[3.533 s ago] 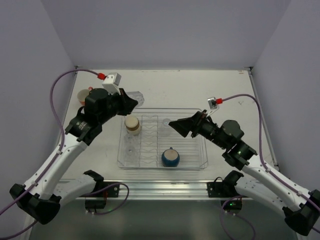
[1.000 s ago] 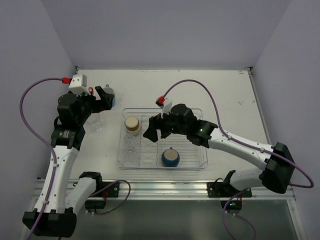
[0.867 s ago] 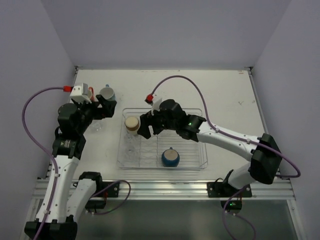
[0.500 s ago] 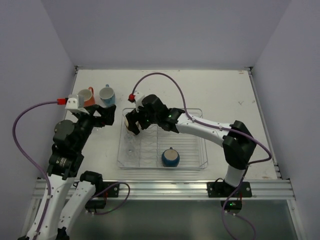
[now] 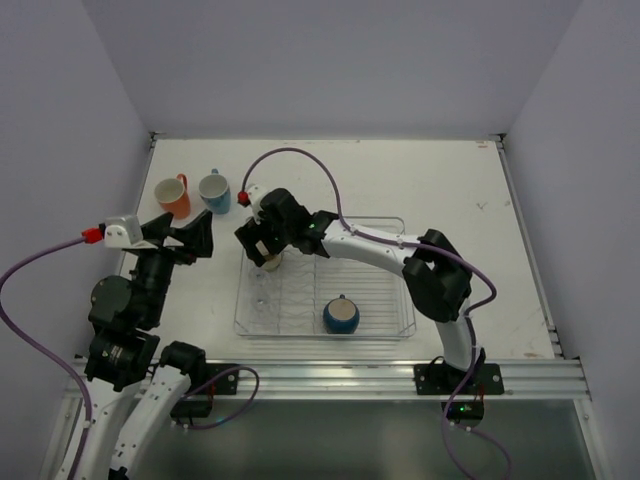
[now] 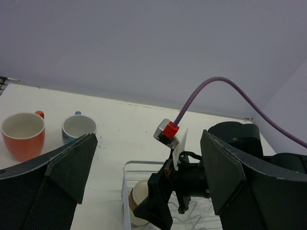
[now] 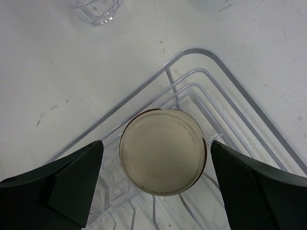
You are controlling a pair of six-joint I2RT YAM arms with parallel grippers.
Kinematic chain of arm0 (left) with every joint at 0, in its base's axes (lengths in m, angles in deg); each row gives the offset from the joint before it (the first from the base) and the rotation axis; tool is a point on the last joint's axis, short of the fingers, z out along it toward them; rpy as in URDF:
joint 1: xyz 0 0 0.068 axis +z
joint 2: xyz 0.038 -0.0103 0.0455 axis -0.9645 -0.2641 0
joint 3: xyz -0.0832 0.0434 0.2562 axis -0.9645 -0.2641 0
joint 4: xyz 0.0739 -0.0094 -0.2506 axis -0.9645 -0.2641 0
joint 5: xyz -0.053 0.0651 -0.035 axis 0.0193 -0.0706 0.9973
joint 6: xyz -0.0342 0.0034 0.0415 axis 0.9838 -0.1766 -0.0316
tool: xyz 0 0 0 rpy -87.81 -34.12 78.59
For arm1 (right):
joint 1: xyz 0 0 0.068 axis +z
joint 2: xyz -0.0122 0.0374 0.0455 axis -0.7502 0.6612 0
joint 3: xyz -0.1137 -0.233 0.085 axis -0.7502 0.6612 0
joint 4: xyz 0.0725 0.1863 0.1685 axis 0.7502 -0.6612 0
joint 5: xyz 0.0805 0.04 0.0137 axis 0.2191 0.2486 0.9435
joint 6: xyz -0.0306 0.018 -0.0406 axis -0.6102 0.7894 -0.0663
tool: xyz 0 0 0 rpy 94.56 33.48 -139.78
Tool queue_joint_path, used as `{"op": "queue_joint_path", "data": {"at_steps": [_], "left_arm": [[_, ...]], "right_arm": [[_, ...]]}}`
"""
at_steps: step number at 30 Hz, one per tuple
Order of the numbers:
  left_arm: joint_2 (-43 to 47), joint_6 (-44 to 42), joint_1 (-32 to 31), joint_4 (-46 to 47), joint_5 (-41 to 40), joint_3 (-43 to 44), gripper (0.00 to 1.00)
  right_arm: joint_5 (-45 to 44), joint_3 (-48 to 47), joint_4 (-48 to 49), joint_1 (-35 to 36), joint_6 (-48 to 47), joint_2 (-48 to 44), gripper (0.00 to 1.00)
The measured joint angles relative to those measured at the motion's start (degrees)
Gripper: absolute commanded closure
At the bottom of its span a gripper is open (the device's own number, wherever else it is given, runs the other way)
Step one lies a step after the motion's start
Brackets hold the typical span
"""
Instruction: Unload the cups from the dish rack
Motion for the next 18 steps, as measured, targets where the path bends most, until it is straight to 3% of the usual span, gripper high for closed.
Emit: {"op": "queue_joint_path", "data": {"at_steps": [6, 11, 13, 18], "left_arm": [[0.0, -0.4, -0.3, 0.0, -0.1, -0.2, 0.02], [0.0, -0.9, -0.3, 0.0, -0.1, -0.2, 0.02], [0.0, -0.9, -0.3, 0.0, -0.1, -0.2, 0.02], [0.0, -0.9, -0.3, 0.0, -0.1, -0.2, 0.02]], "right_arm": [[-1.8, -2.2, -0.5, 0.0, -0.7, 2.9, 0.06], [-3.3, -2.2, -0.4, 0.0, -1.1, 3.3, 0.23], [-3.7, -2.2, -0.3, 0.0, -1.3, 3.3, 0.37], [-4.8, -0.9, 1.9, 0.1, -0.9, 3.0, 0.49]]}}
